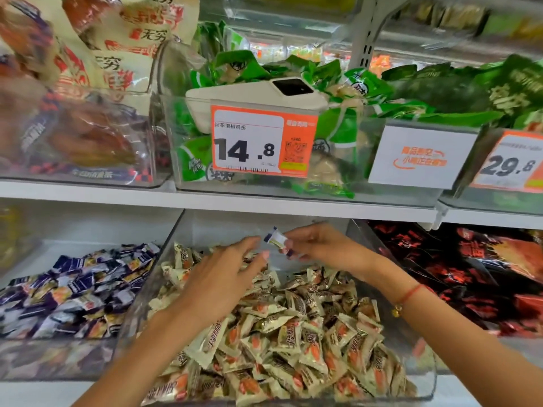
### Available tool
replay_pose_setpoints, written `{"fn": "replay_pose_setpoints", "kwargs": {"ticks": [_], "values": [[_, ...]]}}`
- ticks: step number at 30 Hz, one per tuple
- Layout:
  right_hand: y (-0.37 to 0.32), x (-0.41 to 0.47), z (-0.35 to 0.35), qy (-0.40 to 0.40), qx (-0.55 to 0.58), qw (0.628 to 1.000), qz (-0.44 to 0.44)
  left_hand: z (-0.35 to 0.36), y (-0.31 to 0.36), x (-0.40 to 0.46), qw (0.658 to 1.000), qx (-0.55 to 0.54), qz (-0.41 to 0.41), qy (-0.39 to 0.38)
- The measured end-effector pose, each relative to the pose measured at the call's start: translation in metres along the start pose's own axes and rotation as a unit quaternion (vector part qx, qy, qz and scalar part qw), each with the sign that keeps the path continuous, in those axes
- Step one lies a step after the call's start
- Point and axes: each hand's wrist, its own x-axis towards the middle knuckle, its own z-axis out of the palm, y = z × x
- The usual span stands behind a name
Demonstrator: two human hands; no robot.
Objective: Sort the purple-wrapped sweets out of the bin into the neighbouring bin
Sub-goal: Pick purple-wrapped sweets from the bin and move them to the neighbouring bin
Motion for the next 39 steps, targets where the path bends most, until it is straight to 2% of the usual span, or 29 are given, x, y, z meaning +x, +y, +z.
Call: {"fn": "replay_pose_setpoints", "kwargs": {"ticks": [3,6,7,9,12,14,15,17,22,29,34,39], "values": [[-0.016,-0.017,0.013,-0.009,0.100,0.994,-0.040,-0.001,0.007,-0.002,0.988,-0.121,-0.009,0.100],[-0.017,-0.019,0.018,-0.021,0.088,0.994,-0.063,-0.004,0.006,-0.012,0.977,-0.143,-0.021,0.158],[-0.014,-0.015,0.015,-0.022,0.034,0.997,-0.065,-0.004,0.004,-0.016,0.979,-0.124,-0.022,0.162],[-0.001,0.000,0.005,-0.023,-0.154,0.987,-0.049,-0.004,-0.006,-0.022,0.985,-0.060,-0.019,0.158],[0.028,0.022,0.006,-0.124,-0.388,0.911,0.063,-0.001,-0.019,-0.027,0.988,0.064,-0.022,0.140],[0.045,0.031,0.022,-0.200,-0.453,0.861,0.115,0.004,-0.022,-0.029,0.985,0.113,-0.024,0.126],[0.050,0.034,0.030,-0.206,-0.475,0.848,0.113,0.006,-0.023,-0.029,0.985,0.118,-0.018,0.125],[0.053,0.037,0.039,-0.174,-0.493,0.848,0.092,0.008,-0.022,-0.029,0.981,0.129,0.005,0.144],[0.041,0.036,0.022,-0.144,-0.435,0.885,0.084,0.012,-0.029,-0.029,0.979,0.101,-0.012,0.176],[0.041,0.025,-0.013,-0.045,-0.279,0.956,0.083,0.012,-0.026,-0.031,0.979,0.108,-0.007,0.172],[0.024,0.017,-0.021,-0.041,-0.157,0.982,0.099,0.012,-0.026,-0.030,0.978,0.108,-0.011,0.176],[0.001,0.020,0.008,-0.054,-0.016,0.997,0.048,0.013,-0.027,-0.030,0.981,0.092,-0.012,0.171]]}}
